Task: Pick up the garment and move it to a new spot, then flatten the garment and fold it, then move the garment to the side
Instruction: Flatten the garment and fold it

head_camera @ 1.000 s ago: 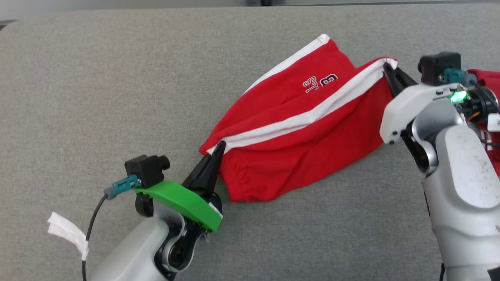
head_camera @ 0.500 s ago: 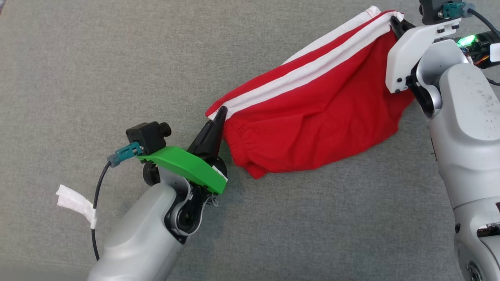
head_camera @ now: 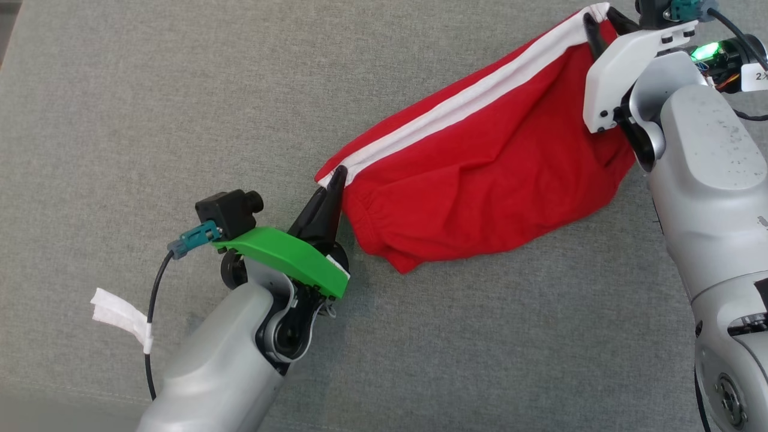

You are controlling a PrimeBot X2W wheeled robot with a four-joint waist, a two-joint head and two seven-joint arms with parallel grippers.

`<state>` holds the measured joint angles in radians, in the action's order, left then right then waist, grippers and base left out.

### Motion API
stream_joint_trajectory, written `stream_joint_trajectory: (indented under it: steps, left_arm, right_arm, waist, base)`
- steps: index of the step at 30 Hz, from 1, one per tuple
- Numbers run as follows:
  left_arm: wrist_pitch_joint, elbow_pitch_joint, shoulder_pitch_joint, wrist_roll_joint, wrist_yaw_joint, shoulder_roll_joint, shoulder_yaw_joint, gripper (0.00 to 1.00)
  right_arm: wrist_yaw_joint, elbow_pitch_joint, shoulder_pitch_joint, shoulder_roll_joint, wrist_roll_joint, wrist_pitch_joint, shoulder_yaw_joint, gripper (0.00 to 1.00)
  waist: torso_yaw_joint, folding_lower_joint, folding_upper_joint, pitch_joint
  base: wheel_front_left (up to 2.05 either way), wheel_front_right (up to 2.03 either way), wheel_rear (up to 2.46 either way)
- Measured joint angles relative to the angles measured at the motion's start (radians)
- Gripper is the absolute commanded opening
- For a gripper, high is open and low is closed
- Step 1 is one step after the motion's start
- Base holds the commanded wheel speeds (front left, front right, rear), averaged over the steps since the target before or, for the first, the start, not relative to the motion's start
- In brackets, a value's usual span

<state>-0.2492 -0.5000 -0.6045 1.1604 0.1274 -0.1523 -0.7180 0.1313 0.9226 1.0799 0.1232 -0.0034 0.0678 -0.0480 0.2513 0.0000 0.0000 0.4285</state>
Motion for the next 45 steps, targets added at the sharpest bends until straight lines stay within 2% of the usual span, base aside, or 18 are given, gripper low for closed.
stream_joint_trajectory:
  steps: [6,9,16,20,27,30,36,37,38,40,41,45]
  left_arm:
    - [-0.003,-0.009,0.001,-0.048,0.0,-0.037,-0.031,1.0]
    - [-0.005,0.005,0.013,-0.079,-0.009,-0.072,-0.041,1.0]
    - [-0.007,0.108,0.079,-0.156,-0.072,-0.176,-0.056,1.0]
    - [-0.009,0.193,0.125,-0.195,-0.13,-0.22,-0.021,1.0]
    - [-0.012,0.298,0.212,-0.235,-0.193,-0.207,0.1,1.0]
    - [-0.013,0.314,0.245,-0.256,-0.195,-0.171,0.142,1.0]
    - [-0.013,0.312,0.284,-0.31,-0.18,-0.138,0.191,1.0]
    - [-0.013,0.309,0.289,-0.315,-0.18,-0.135,0.197,1.0]
    - [-0.013,0.307,0.293,-0.325,-0.177,-0.133,0.202,1.0]
    - [-0.013,0.306,0.298,-0.337,-0.171,-0.129,0.212,1.0]
    - [-0.013,0.306,0.302,-0.346,-0.17,-0.127,0.219,1.0]
    - [-0.013,0.306,0.311,-0.367,-0.163,-0.123,0.233,1.0]
  right_arm:
    - [0.0,0.079,0.016,0.005,0.0,-0.056,-0.006,1.0]
    - [0.0,0.11,0.017,0.019,-0.007,-0.08,-0.012,1.0]
    - [0.0,0.188,0.002,0.056,0.004,-0.091,-0.052,1.0]
    - [0.0,0.237,-0.026,0.088,0.025,-0.06,-0.087,1.0]
    - [0.0,0.275,-0.037,0.123,0.066,0.004,-0.188,1.0]
    - [0.0,0.284,-0.036,0.142,0.089,0.046,-0.233,1.0]
    - [-0.001,0.28,-0.023,0.16,0.17,0.143,-0.327,1.0]
    - [-0.002,0.273,-0.025,0.165,0.192,0.158,-0.344,0.81]
    - [-0.005,0.263,-0.027,0.167,0.214,0.173,-0.364,0.53]
    - [-0.005,0.239,-0.039,0.173,0.253,0.189,-0.394,0.25]
    - [-0.005,0.222,-0.048,0.175,0.276,0.196,-0.412,0.0]
    - [-0.002,0.162,-0.078,0.182,0.348,0.182,-0.453,0.0]
  waist:
    - [-0.002,0.0,0.0,-0.025]
    - [-0.003,0.0,0.0,-0.044]
    - [-0.007,0.0,0.0,-0.101]
    - [-0.004,0.0,0.0,-0.133]
    - [0.019,0.0,0.0,-0.125]
    - [0.032,0.0,0.0,-0.113]
    - [0.057,0.0,0.0,-0.101]
    - [0.059,0.0,0.0,-0.102]
    - [0.061,0.0,0.0,-0.104]
    - [0.061,0.0,0.0,-0.11]
    - [0.06,0.0,0.0,-0.113]
    - [0.047,0.0,0.0,-0.125]
  base:
    - [0.0,0.0,0.0]
    - [0.0,0.0,0.0]
    - [0.0,0.0,0.0]
    - [0.0,0.0,0.0]
    - [0.0,0.0,0.0]
    - [0.0,0.0,0.0]
    - [0.0,0.0,0.0]
    - [0.0,0.0,0.0]
    - [0.0,0.0,0.0]
    - [0.0,0.0,0.0]
    - [0.0,0.0,0.0]
    - [0.0,0.0,0.0]
